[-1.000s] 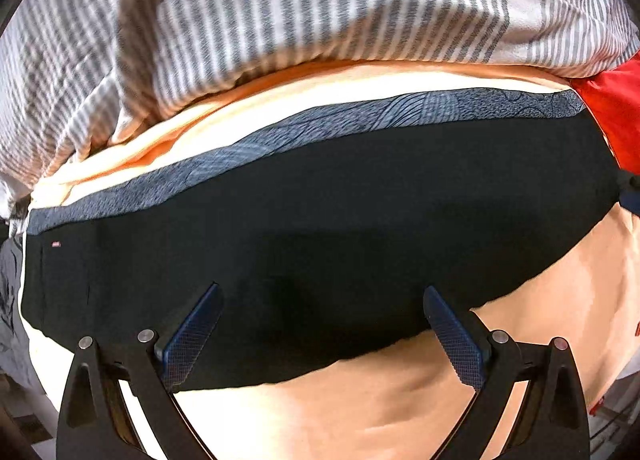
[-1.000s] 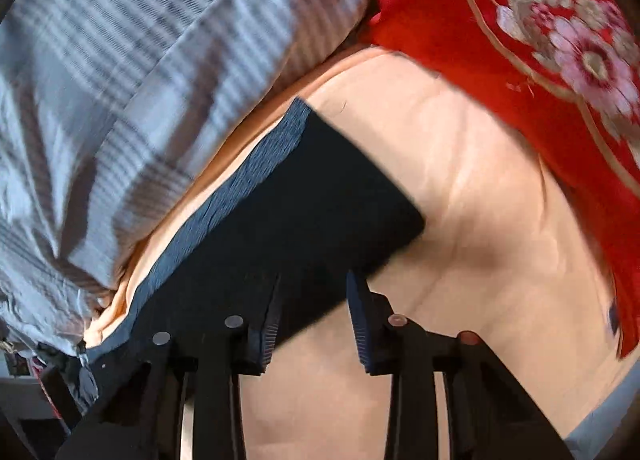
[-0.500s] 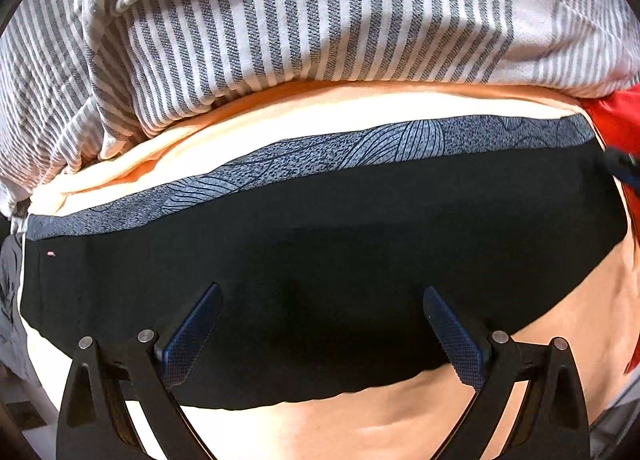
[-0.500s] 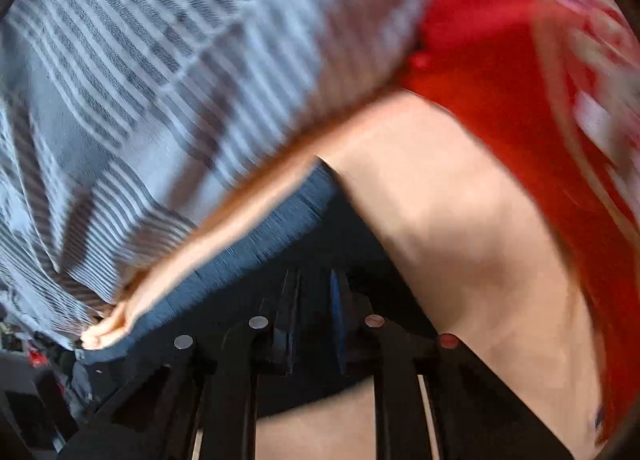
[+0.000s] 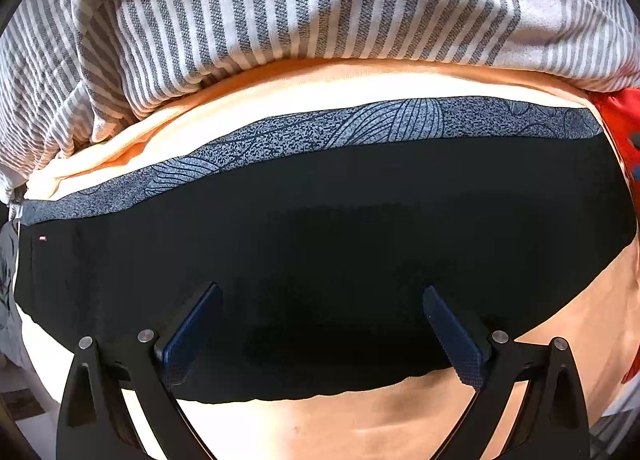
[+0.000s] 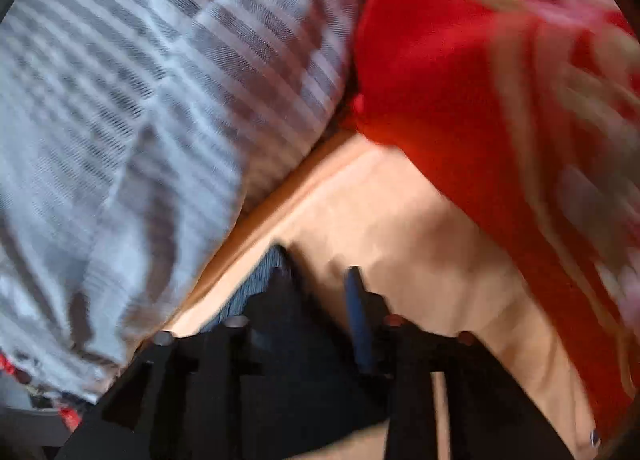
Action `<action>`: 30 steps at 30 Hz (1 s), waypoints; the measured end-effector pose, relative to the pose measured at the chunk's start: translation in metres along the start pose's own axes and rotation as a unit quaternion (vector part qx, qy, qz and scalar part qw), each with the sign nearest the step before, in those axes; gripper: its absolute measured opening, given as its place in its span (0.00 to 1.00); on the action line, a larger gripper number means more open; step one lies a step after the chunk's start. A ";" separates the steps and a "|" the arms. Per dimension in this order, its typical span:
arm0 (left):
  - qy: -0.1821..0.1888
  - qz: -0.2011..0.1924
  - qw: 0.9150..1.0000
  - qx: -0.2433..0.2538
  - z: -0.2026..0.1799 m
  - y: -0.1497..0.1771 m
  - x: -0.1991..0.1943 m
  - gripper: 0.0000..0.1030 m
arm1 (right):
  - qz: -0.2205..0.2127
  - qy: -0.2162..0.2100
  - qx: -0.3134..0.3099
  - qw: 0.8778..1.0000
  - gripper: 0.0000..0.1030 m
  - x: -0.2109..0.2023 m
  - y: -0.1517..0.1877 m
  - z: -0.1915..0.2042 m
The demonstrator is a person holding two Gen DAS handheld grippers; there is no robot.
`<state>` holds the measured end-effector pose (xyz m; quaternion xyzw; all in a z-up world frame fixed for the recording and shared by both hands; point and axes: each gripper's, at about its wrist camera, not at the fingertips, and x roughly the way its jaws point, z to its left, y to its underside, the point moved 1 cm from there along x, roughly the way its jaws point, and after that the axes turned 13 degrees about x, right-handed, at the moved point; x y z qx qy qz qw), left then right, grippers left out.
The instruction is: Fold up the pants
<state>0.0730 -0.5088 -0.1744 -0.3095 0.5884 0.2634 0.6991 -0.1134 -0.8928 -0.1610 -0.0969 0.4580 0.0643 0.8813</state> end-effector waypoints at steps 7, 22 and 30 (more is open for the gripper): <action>0.000 -0.003 1.000 0.015 -0.012 -0.002 -0.003 0.98 | 0.073 -0.081 0.045 0.993 0.57 -0.029 0.066 -0.057; -0.004 -0.008 1.000 0.020 -0.030 0.003 -0.014 0.98 | 0.094 -0.167 0.068 0.979 0.59 0.028 0.082 -0.053; -0.006 -0.023 1.000 0.006 -0.028 0.000 -0.028 0.98 | 0.112 -0.198 0.057 0.972 0.59 0.055 0.077 -0.028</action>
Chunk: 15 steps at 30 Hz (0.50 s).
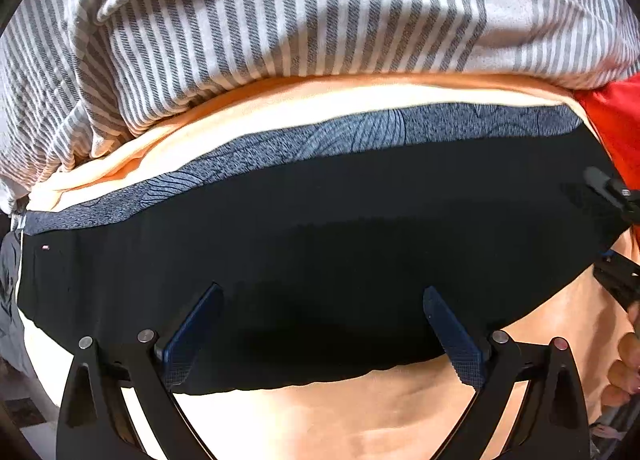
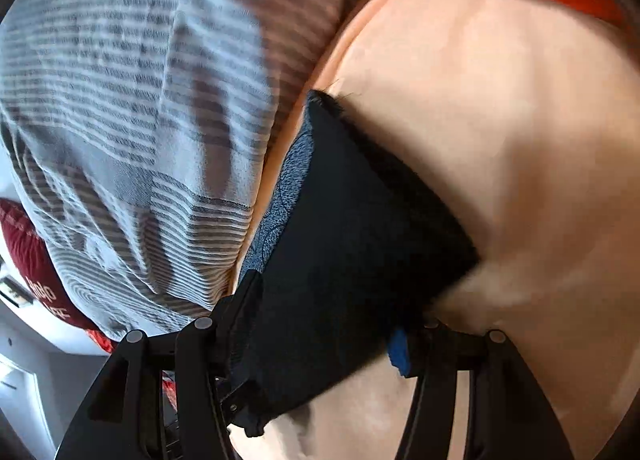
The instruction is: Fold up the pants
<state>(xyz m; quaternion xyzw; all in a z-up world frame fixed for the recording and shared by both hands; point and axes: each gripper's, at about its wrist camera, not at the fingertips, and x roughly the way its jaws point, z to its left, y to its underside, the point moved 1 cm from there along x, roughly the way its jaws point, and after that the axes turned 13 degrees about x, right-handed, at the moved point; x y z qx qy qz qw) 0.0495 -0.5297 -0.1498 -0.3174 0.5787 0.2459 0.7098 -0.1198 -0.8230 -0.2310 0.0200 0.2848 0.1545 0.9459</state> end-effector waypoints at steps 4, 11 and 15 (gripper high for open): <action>-0.024 -0.024 0.999 -0.036 0.020 -0.014 -0.011 0.98 | 0.019 0.019 0.004 1.000 0.40 0.013 -0.004 0.009; -0.041 -0.048 0.995 -0.081 0.039 -0.048 -0.002 0.98 | 0.041 0.007 0.038 0.998 0.18 0.011 -0.003 0.001; -0.091 -0.041 0.993 -0.068 0.043 -0.061 0.027 0.98 | 0.050 -0.010 0.021 0.998 0.18 0.008 0.000 0.016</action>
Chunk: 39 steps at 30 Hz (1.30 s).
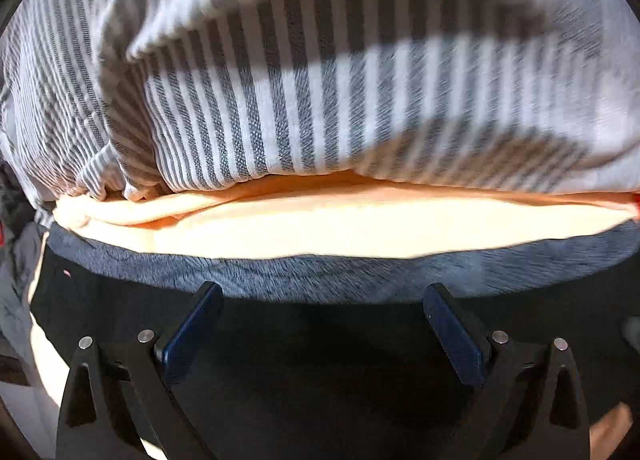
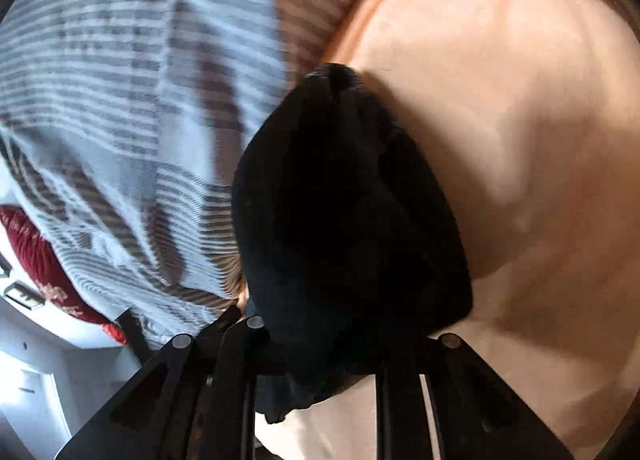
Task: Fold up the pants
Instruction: 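Fold the held leg end with the right gripper toward the left gripper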
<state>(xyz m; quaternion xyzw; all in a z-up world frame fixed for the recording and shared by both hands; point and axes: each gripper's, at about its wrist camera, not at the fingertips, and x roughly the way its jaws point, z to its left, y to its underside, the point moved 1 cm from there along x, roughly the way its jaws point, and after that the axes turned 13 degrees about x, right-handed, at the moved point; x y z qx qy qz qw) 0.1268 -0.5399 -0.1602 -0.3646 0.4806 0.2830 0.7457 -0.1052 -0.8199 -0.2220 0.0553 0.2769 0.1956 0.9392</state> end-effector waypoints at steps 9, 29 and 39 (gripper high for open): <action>0.020 0.023 0.999 0.023 0.002 0.002 0.022 1.00 | 0.009 -0.038 -0.067 0.997 0.18 -0.009 0.025 0.050; 0.098 0.010 0.995 -0.010 0.109 0.100 -0.026 1.00 | 0.049 0.058 -0.264 0.961 0.18 0.080 0.166 0.175; 0.031 0.038 0.996 -0.070 0.260 0.154 -0.015 1.00 | 0.055 0.245 -0.381 0.890 0.24 0.222 0.253 0.157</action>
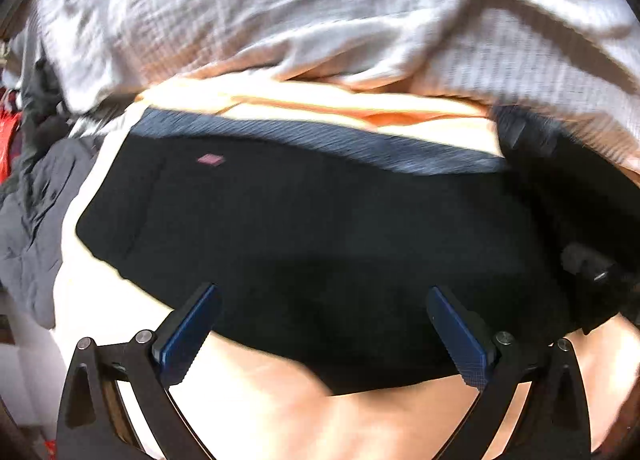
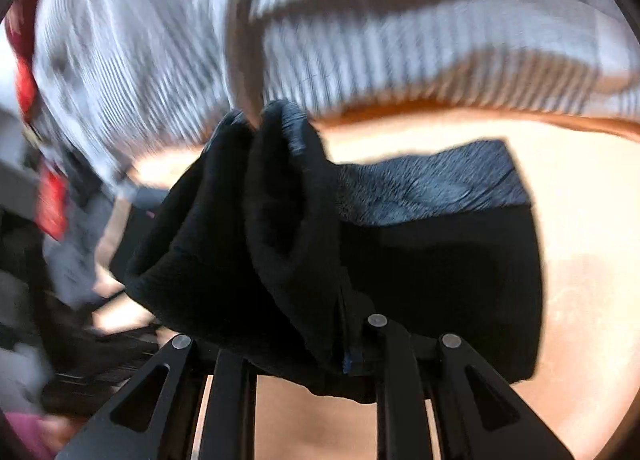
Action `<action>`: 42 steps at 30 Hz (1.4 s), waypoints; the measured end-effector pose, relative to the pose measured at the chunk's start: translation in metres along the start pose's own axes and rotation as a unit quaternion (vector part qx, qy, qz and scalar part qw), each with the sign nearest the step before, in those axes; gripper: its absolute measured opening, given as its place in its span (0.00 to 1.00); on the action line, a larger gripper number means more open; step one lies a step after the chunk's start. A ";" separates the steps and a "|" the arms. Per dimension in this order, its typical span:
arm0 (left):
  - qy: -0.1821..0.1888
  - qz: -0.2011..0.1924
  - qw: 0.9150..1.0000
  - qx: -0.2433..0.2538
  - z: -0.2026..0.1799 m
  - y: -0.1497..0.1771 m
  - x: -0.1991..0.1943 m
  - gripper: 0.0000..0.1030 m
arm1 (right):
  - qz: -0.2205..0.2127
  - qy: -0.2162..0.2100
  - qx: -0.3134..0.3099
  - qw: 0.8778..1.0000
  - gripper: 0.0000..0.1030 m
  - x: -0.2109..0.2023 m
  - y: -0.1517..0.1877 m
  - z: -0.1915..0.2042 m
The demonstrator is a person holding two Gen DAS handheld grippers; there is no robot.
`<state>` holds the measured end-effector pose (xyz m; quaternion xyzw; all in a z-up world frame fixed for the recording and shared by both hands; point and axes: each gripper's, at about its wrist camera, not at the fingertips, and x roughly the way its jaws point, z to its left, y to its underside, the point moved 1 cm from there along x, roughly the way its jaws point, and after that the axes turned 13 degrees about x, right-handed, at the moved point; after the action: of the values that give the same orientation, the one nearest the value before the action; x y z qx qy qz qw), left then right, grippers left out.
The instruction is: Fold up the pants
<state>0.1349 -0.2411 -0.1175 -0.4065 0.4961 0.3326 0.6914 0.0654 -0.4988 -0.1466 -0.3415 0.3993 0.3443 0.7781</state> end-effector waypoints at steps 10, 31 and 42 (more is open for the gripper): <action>0.044 -0.001 0.999 -0.031 0.029 0.011 0.006 1.00 | -0.027 0.075 -0.124 0.989 0.70 0.006 0.061 0.066; 0.238 0.000 0.969 0.066 -0.112 -0.013 -0.005 0.17 | 0.015 0.038 0.069 0.997 0.62 -0.049 0.085 -0.053; 0.200 0.018 0.978 0.061 -0.112 0.010 0.003 0.12 | 0.041 0.018 0.078 0.996 0.61 -0.041 0.088 -0.059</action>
<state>0.0803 -0.3361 -0.1429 -0.4123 0.6511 0.2264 0.5957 -0.0468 -0.5103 -0.1606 -0.2698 0.4524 0.3376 0.7801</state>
